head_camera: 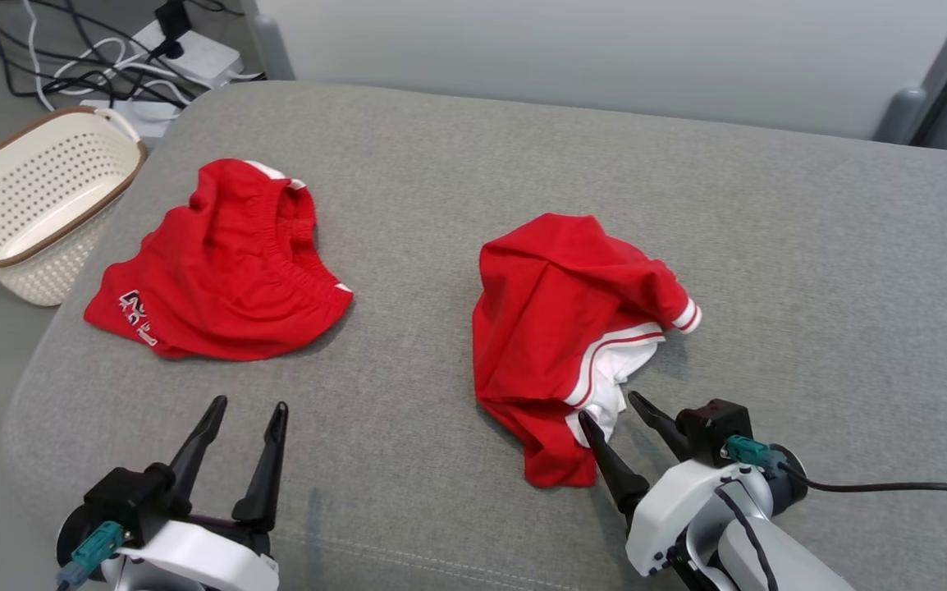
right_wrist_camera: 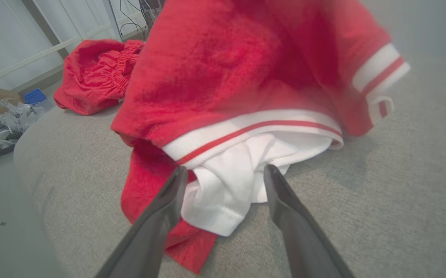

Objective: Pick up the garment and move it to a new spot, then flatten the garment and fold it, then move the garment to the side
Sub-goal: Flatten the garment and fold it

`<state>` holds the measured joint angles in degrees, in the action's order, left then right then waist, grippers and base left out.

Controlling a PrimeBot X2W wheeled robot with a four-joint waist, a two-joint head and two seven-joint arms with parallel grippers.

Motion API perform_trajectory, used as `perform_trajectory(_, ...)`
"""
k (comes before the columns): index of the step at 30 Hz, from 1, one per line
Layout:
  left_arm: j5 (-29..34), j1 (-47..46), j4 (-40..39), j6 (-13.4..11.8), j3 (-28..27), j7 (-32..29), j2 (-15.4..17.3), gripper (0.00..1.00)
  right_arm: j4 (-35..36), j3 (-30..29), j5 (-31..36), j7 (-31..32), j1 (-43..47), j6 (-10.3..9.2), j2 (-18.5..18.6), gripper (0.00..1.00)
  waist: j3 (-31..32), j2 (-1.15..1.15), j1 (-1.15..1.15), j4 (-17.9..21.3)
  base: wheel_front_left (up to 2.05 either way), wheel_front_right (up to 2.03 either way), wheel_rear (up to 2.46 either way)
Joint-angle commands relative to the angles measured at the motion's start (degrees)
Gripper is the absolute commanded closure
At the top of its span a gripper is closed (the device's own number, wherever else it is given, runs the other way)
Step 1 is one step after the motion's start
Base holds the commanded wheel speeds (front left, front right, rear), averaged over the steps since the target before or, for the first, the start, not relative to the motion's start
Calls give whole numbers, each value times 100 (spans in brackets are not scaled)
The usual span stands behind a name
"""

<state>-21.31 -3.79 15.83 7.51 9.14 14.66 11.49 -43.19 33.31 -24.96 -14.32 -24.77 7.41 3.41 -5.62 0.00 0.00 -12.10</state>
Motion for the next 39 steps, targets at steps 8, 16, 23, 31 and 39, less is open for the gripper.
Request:
perform_trajectory(8, -139, -344, -213, -2, 5, 34, 102, 0, -562, -64, 269, -68, -429, 8, -53, 67, -93, 0, 0, -294, 0, 0, 0)
perform_trajectory(16, -237, -272, -268, -2, 183, 34, 146, 0, 110, -1630, 1314, -68, -752, 8, -53, 100, -121, 0, 0, -112, 0, 0, 0)
perform_trajectory(23, -190, -247, -371, -2, 395, 34, 136, 0, 1194, -2898, 2507, -68, -1164, 8, -53, 100, -10, 0, 0, 332, 0, 0, 0)
perform_trajectory(31, -133, -194, -414, -2, 834, 34, 22, 0, 1422, -3443, 3183, 470, -1217, 8, 142, 100, 100, 0, 0, 905, 0, 0, 0)
perform_trajectory(39, -338, -333, -427, -2, 1411, 34, 170, 0, 1108, -3643, 3185, 1137, -399, 8, 152, 0, -110, 0, 0, 1232, 0, 0, 0)
